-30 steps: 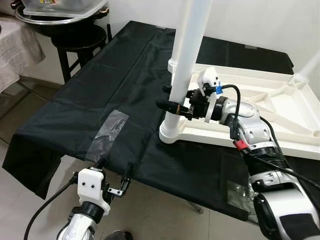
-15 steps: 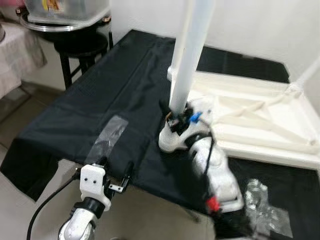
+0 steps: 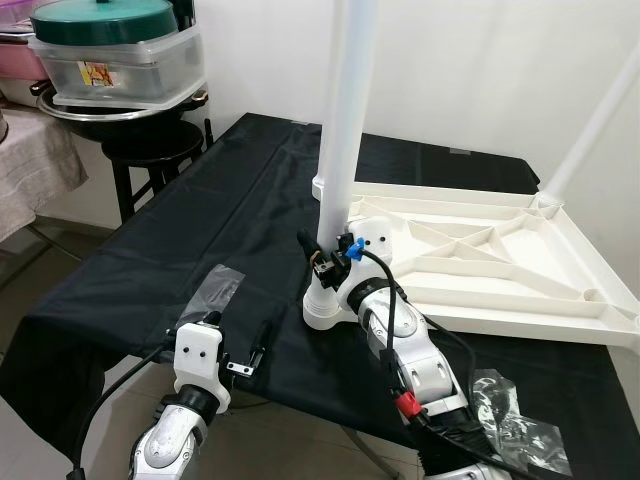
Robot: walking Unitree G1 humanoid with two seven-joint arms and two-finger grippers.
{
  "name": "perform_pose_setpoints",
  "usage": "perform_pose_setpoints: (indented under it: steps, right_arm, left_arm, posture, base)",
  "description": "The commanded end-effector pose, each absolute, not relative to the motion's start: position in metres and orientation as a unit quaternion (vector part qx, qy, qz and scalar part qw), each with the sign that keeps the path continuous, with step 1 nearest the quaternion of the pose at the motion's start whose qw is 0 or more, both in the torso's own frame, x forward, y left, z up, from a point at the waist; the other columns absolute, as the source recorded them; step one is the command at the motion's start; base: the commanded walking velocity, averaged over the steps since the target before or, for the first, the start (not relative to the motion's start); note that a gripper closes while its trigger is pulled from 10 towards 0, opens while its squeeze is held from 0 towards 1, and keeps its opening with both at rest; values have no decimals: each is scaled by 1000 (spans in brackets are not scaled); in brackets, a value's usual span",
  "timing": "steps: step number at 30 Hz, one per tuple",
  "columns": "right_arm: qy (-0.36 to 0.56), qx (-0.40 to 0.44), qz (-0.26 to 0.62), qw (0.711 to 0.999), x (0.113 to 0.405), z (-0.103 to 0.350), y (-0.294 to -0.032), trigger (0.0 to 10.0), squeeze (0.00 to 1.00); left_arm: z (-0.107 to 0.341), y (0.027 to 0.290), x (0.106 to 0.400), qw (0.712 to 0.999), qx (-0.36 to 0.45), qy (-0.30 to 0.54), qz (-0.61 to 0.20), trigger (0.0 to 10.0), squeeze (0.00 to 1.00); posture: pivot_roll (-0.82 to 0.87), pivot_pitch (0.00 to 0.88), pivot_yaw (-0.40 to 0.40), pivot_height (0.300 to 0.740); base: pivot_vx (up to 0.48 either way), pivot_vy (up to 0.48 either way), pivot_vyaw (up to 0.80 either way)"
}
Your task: Building children table
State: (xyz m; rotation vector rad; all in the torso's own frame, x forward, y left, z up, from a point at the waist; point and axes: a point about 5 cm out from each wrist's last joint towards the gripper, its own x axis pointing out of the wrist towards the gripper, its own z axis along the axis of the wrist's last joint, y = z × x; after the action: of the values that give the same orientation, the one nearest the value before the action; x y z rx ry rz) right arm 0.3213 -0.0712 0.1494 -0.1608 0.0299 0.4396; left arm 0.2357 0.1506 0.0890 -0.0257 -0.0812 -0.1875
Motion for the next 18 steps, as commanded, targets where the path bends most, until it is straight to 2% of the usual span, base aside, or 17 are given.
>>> perform_pose_setpoints:
  steps: [1,4,7,10,12,14,15,16,17,18]
  right_arm:
    - [11,-78,267,961,322,154,-77,10000,1000]
    - [0,-78,315,946,324,161,-85,10000,1000]
    - [-16,-102,396,912,331,177,-110,10000,1000]
    - [-21,-111,407,906,338,187,-121,10000,1000]
    - [-25,-117,438,891,345,199,-129,10000,984]
    - [-25,-117,438,891,345,199,-129,10000,984]
    - [-23,-121,452,884,347,203,-131,10000,933]
    - [-23,-121,452,884,347,203,-131,10000,933]
    - [-22,-123,469,875,349,207,-132,10000,24]
    - [-21,-129,480,868,352,212,-134,10000,0]
  left_arm:
    - [87,150,234,995,-10,-38,-94,10000,0]
    - [87,150,232,995,-11,-39,-94,10000,0]
    - [87,148,227,995,-12,-41,-95,10000,0]
    - [87,147,224,995,-13,-42,-95,10000,0]
    - [89,147,219,995,-14,-43,-94,10000,0]
    - [89,147,219,995,-14,-43,-94,10000,0]
    - [89,146,218,995,-14,-43,-94,10000,0]
    - [89,146,218,995,-14,-43,-94,10000,0]
    - [90,145,216,994,-14,-44,-94,10000,0]
    - [91,145,214,994,-14,-44,-95,10000,0]
  posture:
    - [18,15,-74,740]
    - [17,28,-77,740]
    - [25,50,-84,740]
    - [33,69,-88,740]
    - [46,91,-94,740]
    - [46,91,-94,740]
    - [48,95,-95,740]
    - [48,95,-95,740]
    - [60,112,-99,740]
    - [64,119,-101,740]
  base:
    - [0,0,0]
    - [0,0,0]
    - [0,0,0]
    - [0,0,0]
    - [0,0,0]
    - [0,0,0]
    - [0,0,0]
    - [0,0,0]
    - [0,0,0]
    - [0,0,0]
